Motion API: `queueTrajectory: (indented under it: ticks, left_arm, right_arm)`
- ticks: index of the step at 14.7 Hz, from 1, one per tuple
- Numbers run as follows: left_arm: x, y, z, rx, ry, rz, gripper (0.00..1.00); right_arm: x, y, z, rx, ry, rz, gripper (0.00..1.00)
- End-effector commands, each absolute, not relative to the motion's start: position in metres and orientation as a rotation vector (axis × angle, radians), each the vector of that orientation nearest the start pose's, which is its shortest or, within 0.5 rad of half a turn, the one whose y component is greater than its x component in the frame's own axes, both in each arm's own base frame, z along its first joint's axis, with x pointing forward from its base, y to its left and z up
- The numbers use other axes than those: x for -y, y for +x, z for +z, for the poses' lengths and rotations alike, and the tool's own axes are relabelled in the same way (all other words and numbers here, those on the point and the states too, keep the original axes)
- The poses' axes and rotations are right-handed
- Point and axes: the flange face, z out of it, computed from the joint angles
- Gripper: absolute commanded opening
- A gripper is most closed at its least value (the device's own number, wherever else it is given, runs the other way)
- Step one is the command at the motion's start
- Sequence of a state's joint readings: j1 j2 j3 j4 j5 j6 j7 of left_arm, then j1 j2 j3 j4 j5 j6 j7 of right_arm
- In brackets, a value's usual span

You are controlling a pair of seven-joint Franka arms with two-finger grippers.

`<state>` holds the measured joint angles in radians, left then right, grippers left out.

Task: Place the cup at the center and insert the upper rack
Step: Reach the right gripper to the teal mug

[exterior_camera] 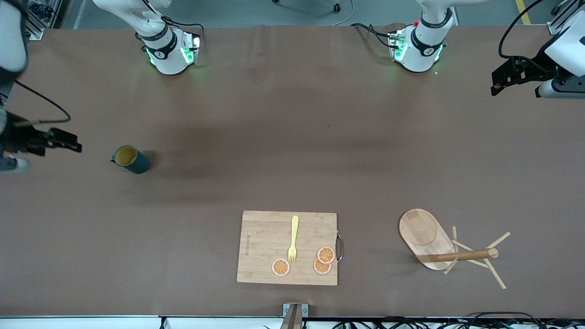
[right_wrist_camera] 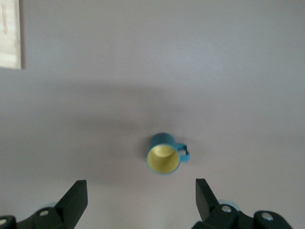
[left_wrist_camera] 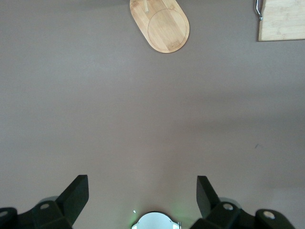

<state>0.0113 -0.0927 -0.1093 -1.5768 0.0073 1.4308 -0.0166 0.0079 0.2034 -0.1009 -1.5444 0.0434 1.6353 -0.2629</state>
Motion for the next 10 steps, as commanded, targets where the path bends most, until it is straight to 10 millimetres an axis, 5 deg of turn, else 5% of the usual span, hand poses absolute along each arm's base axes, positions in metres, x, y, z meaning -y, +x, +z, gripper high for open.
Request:
queueTrajectory:
  ticks: [1,5,10]
  left_arm:
    - [0.053,0.51,0.663,-0.161,-3.119,0.069,1.0]
    - [0.06,0.509,0.664,-0.161,-3.119,0.067,1.0]
    - [0.059,0.505,0.669,-0.168,-3.118,0.055,1.0]
  right_arm:
    - [0.064,0.612,0.473,0.518,-3.005,0.216,1.0]
    - [0.087,0.596,0.373,0.909,-2.916,0.138,1.0]
    - [0.101,0.565,0.284,1.104,-2.864,0.115,1.0]
